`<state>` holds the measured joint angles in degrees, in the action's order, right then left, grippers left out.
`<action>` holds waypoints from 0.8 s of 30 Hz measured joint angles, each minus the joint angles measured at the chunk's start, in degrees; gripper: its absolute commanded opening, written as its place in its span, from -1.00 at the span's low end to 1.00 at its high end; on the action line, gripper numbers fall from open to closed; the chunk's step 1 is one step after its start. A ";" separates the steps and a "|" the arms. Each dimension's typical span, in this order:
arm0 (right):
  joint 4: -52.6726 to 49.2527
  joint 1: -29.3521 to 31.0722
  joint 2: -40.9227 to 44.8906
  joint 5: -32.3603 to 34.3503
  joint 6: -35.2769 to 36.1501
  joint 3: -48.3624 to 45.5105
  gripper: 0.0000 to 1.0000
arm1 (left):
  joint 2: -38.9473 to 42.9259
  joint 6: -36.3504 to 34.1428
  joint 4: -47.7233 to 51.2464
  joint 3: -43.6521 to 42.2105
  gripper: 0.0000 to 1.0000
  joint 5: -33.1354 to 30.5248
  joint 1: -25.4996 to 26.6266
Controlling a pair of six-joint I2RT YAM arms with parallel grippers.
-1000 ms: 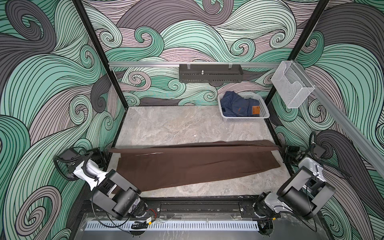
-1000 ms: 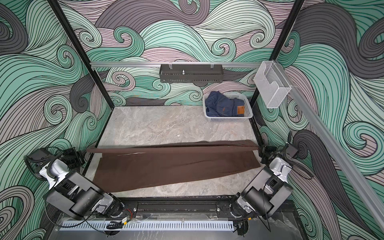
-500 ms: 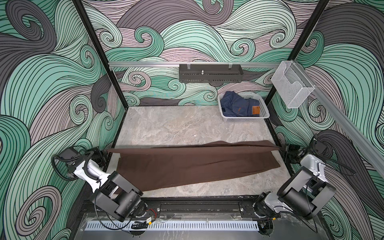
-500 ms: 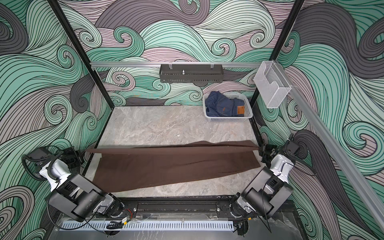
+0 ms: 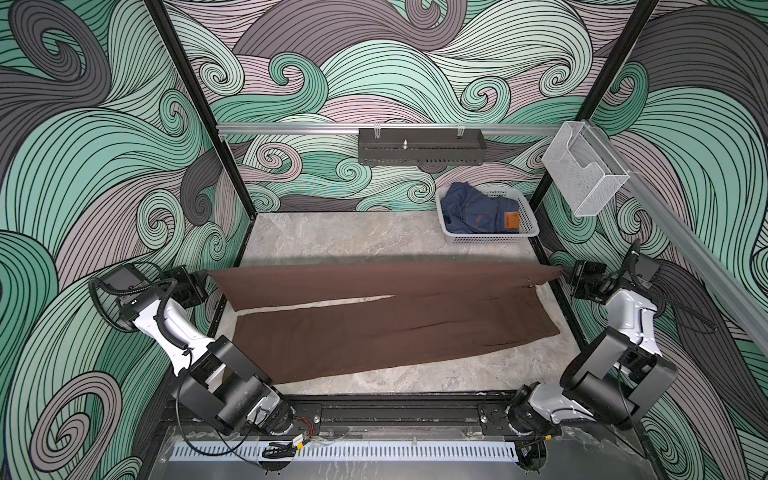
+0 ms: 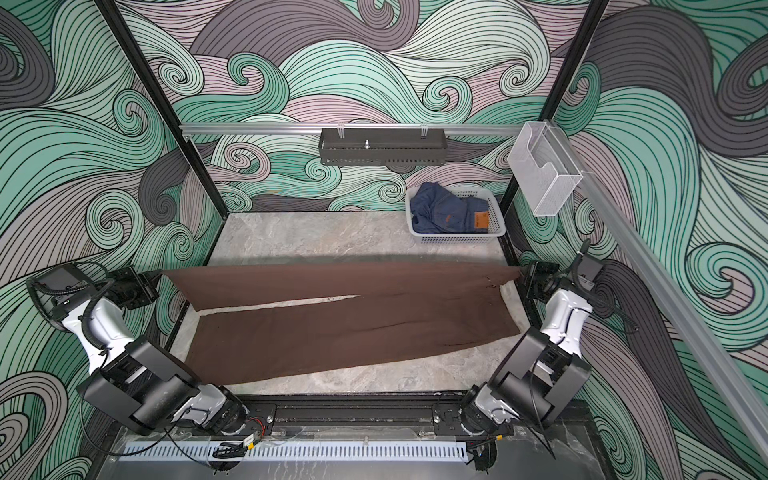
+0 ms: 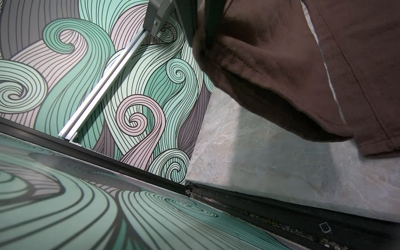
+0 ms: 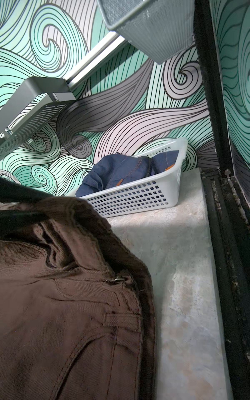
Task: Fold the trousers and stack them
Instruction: 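Lower the held edge onto the near half and open both grippers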
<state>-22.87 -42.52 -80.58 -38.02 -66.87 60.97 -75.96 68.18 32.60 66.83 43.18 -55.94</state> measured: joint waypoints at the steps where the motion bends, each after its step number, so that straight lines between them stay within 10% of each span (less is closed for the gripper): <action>1: -0.63 -0.42 0.31 -0.02 0.24 -0.07 -1.00 | 1.07 -0.07 -0.28 -0.66 -1.00 0.07 -0.26; 24: -12.61 -5.79 1.90 14.01 10.99 -6.93 -1.00 | 10.51 -11.76 8.81 -20.09 -1.00 -4.37 -13.00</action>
<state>-35.48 -48.31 -78.67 -24.01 -55.88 54.04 -65.45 56.42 41.41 46.74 38.81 -68.95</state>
